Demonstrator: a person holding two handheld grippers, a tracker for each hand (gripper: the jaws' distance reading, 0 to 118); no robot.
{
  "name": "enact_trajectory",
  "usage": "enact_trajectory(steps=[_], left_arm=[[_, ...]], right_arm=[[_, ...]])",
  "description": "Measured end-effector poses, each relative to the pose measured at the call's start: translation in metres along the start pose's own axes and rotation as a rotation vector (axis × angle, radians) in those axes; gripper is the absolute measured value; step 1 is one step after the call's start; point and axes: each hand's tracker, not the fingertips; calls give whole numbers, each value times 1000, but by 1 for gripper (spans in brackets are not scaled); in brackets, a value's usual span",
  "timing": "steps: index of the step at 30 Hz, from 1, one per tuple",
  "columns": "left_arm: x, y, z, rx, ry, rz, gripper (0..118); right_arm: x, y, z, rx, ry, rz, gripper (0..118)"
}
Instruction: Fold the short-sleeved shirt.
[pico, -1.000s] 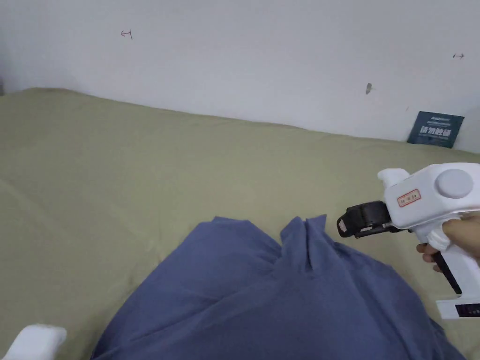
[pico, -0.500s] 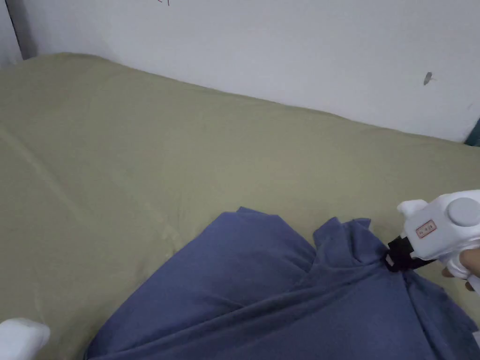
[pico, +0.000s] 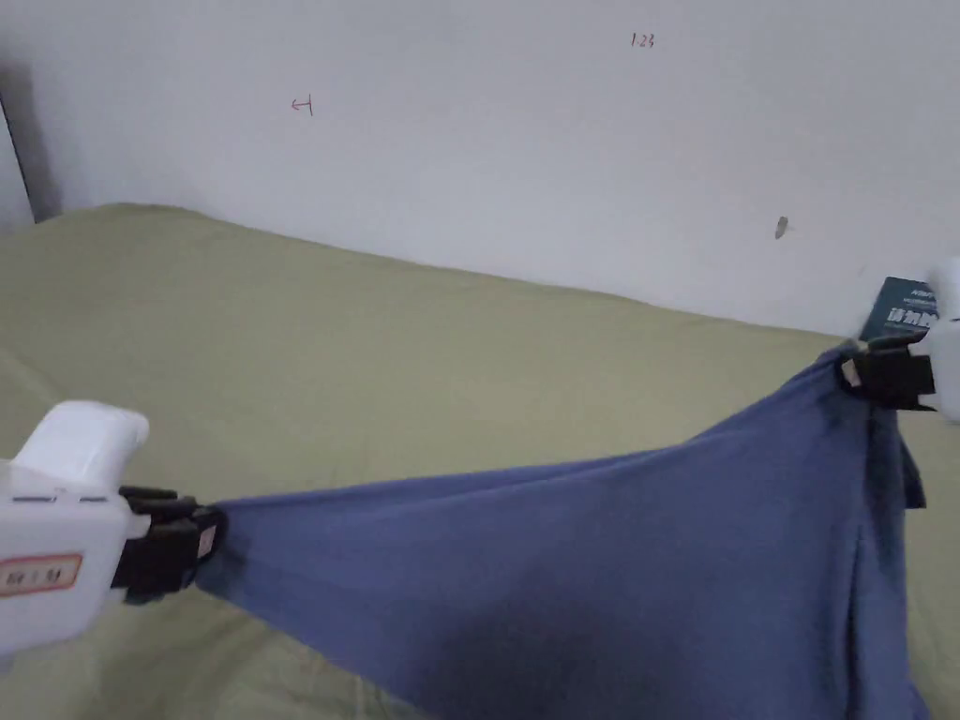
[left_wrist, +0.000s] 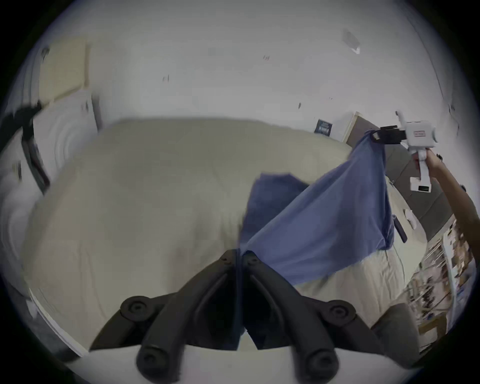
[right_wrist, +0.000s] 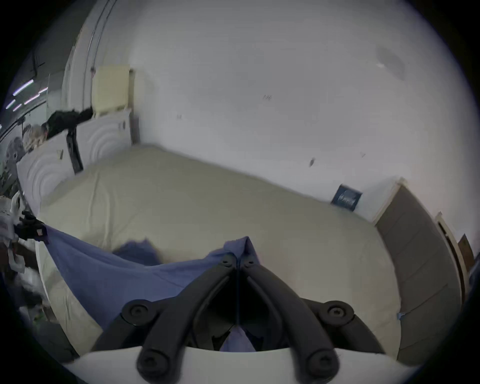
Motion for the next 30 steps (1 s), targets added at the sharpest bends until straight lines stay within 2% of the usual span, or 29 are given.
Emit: enact_trajectory(steps=[3, 9, 10, 12, 14, 15, 16, 19, 20, 23, 30], left_arm=[[-5, 62, -3, 68, 10, -24, 5], [6, 174, -18, 128, 48, -111, 5], [6, 187, -21, 135, 48, -119, 5], [1, 216, -20, 182, 71, -118, 4], [0, 245, -24, 217, 88, -98, 4], [3, 257, -30, 248, 104, -96, 4], [5, 268, -33, 260, 111, -99, 4], [8, 305, -32, 293, 148, -110, 4], [6, 315, -29, 332, 153, -100, 4], [-2, 343, -25, 406, 201, -56, 4], [2, 369, -21, 441, 305, -123, 4]], right_arm=[[14, 30, 26, 104, -88, 12, 0], [41, 94, 43, 212, -181, -67, 0], [45, 102, 44, 243, -220, -77, 0], [55, 126, 33, 269, -193, -84, 0], [64, 147, 29, 298, -227, -104, 0], [66, 157, 28, 324, -257, -104, 0], [46, 158, 43, 334, -262, -92, 0], [30, 182, 51, 448, -329, -8, 0], [42, 203, 28, 461, -345, 0, 0], [41, 230, 24, 460, -342, -6, 0], [37, 267, 36, 552, -356, -3, 0]])
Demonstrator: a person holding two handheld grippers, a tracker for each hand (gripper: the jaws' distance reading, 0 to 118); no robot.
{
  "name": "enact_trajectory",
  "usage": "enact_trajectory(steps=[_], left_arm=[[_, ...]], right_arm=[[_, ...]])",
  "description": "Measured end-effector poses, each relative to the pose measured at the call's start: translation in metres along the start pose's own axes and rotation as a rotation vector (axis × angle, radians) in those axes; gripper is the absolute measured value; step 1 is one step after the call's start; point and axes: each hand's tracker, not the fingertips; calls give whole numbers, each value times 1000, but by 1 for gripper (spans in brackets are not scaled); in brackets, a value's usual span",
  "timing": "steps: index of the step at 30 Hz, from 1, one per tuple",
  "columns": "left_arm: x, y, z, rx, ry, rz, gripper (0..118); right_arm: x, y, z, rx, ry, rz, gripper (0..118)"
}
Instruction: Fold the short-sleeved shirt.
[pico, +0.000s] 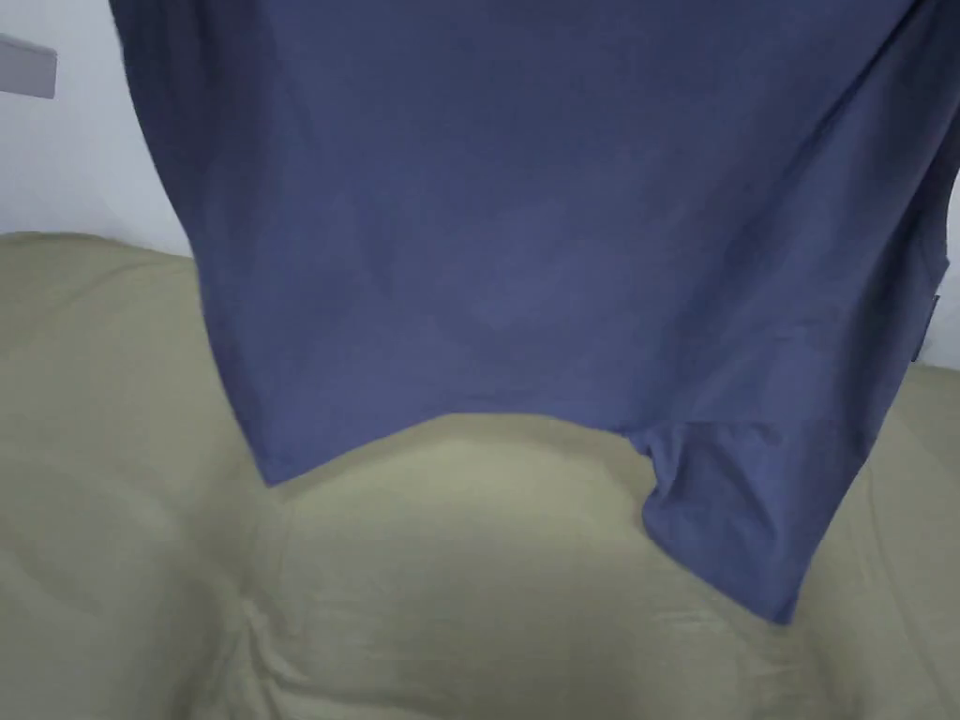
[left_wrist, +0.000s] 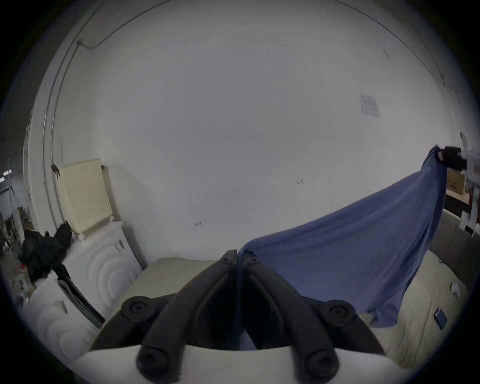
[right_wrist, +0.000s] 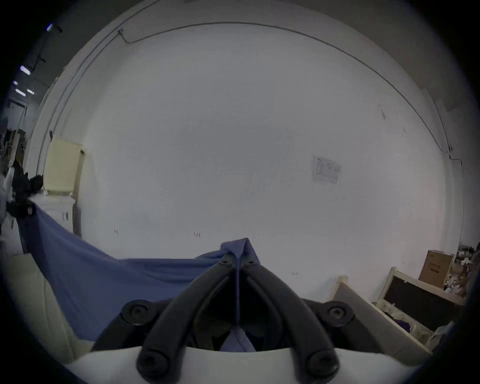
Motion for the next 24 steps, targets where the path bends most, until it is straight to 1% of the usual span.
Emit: enact_trajectory(steps=[3, 7, 12, 16, 18, 21, 23, 24], left_arm=[[5, 1, 7, 0, -1, -19, 3], [5, -6, 11, 18, -24, 1, 3], [13, -54, 27, 9, -65, 63, 3], [13, -97, 31, -44, -110, 54, 3], [11, -121, 47, -61, -128, 43, 3], [5, -153, 80, -75, -156, 59, 3], [3, -177, 105, -84, -174, 52, 3], [2, -192, 119, -84, -179, 47, 3]], right_arm=[[3, 16, 13, 32, 10, -51, 0], [6, 13, 25, 17, 21, -58, 0], [4, -35, 54, -58, 46, -64, 0], [0, -79, 91, -130, 83, -30, 0], [-3, -98, 127, -143, 118, -39, 0], [-3, -124, 170, -172, 136, -30, 0], [-2, -142, 192, -182, 181, -33, 0], [-2, -153, 209, -181, 173, -34, 0]])
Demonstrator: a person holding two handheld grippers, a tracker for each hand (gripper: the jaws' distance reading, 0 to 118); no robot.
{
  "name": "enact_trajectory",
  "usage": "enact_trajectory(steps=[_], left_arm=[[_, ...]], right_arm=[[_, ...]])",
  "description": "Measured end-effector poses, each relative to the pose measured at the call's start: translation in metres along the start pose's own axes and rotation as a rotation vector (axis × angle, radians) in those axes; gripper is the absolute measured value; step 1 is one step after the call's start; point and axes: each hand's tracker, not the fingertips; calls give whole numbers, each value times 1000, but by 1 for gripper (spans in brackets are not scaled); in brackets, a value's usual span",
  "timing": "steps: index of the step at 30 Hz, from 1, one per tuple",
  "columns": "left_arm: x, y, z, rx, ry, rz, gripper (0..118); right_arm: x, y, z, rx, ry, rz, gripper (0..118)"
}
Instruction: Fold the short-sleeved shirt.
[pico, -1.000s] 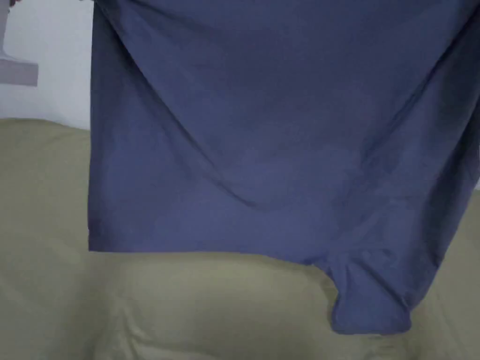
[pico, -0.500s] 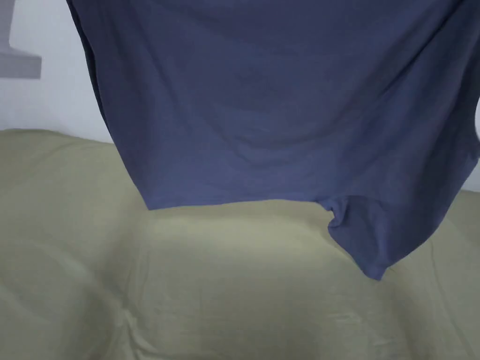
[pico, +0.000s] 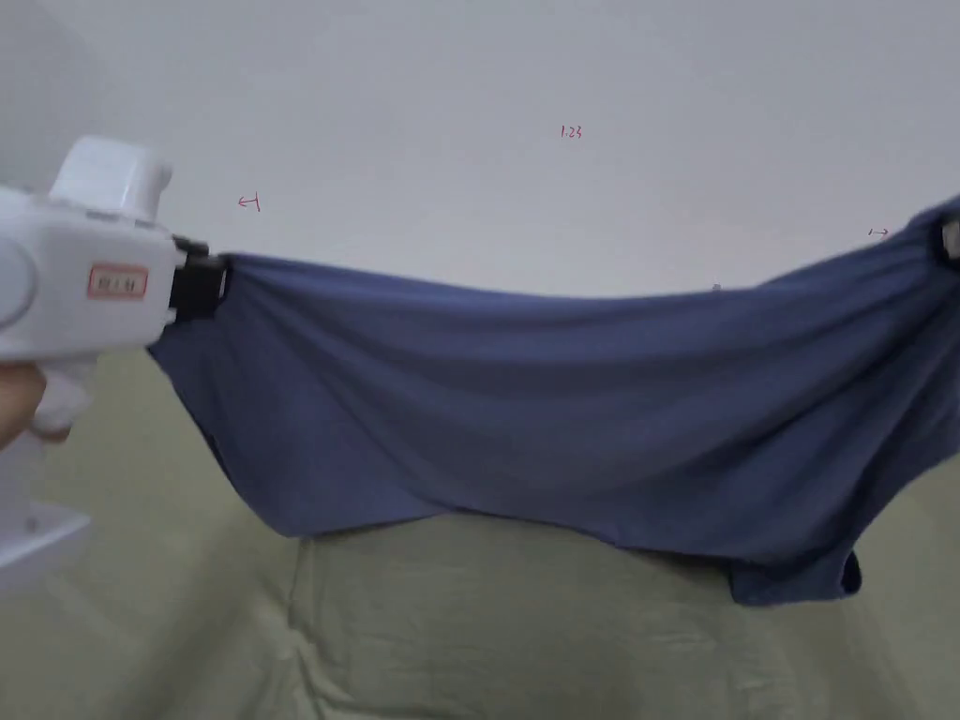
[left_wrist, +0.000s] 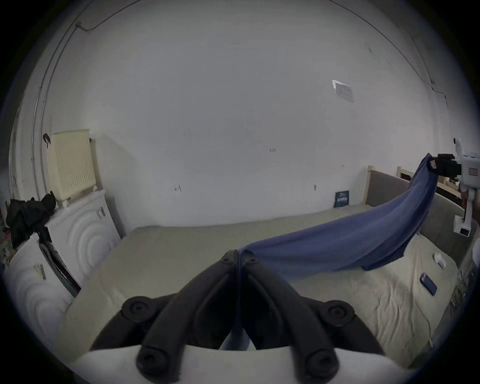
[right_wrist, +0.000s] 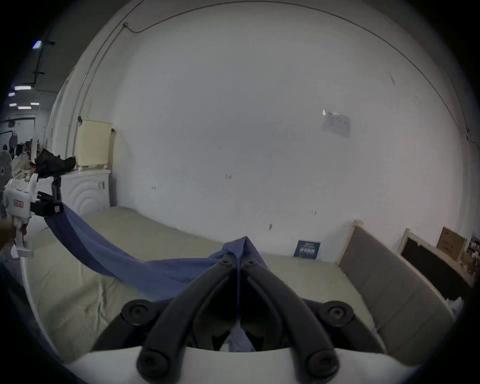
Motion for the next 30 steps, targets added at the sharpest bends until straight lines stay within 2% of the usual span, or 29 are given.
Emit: enact_trajectory(steps=[10, 14, 15, 17, 22, 26, 30], left_arm=[[15, -130, 92, -53, -41, 35, 3], [18, -183, 124, -93, -40, 28, 3], [17, -193, 129, -116, -50, 52, 3], [16, -218, 137, -154, -47, 113, 3], [26, -264, 149, -235, -47, 139, 3], [17, -294, 145, -286, -35, 165, 3], [10, -302, 149, -311, -25, 181, 3]], right_arm=[[-17, -123, 113, -98, 75, -130, 0], [-24, -171, 149, -154, 88, -215, 0], [-27, -182, 155, -154, 90, -203, 0], [-35, -207, 165, -162, 73, -194, 0], [-50, -259, 177, -253, 56, -206, 0], [-55, -290, 183, -362, -11, -282, 0], [-58, -307, 193, -406, -34, -284, 0]])
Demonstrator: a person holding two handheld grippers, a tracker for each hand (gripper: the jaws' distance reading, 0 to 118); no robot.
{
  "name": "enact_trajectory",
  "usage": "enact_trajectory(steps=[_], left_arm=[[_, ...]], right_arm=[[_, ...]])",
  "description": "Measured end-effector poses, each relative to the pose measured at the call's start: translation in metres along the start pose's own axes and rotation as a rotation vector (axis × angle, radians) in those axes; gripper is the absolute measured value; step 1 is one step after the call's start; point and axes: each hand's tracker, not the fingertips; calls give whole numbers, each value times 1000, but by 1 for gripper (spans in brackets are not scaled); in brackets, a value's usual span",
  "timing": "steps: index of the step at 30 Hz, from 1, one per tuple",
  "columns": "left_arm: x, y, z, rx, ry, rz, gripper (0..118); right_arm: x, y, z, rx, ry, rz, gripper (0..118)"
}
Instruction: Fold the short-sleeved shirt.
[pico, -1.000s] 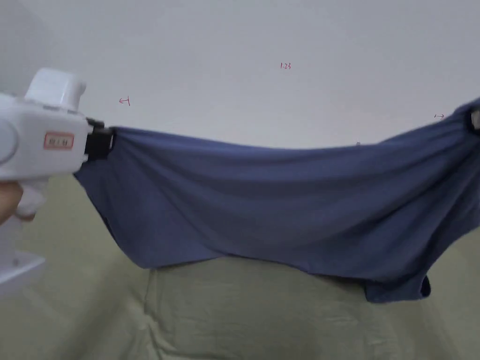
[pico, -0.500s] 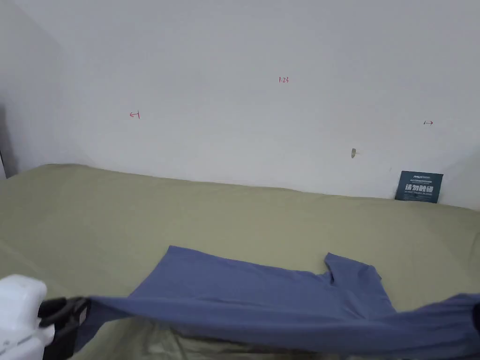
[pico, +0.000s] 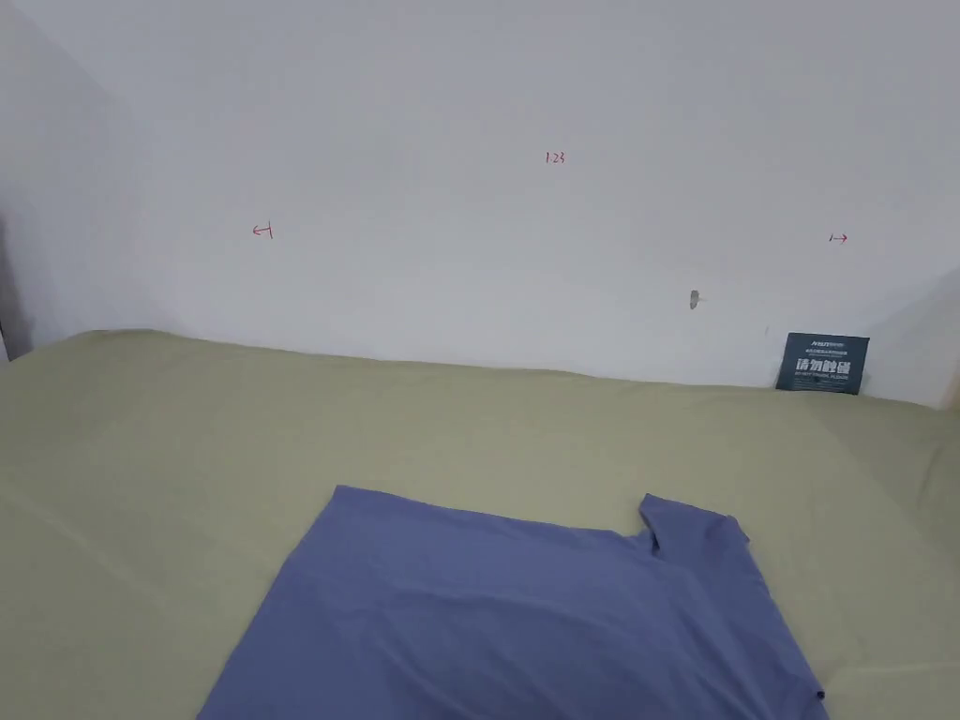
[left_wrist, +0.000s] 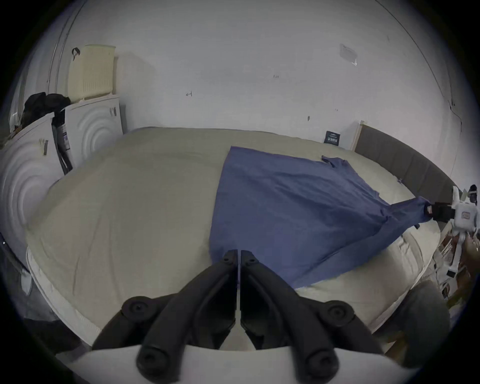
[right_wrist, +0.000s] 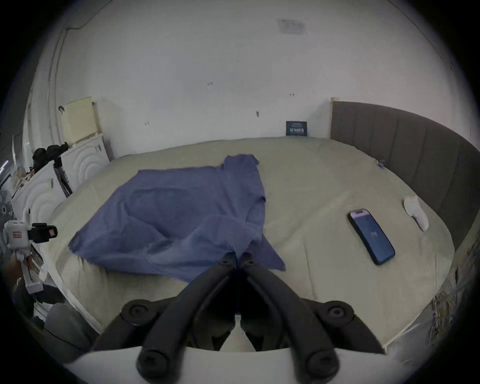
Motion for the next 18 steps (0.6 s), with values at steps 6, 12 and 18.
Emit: enact_trajectory(steps=[6, 12, 18], left_arm=[[6, 7, 1, 22, -12, 37, 6], [58, 43, 51, 295, -48, 29, 109], [100, 43, 75, 360, -42, -49, 108]], right_arm=[[-6, 21, -1, -162, -52, -10, 42], [-41, 51, 71, 177, -123, 79, 112], [-70, 50, 99, 259, -52, 88, 104]])
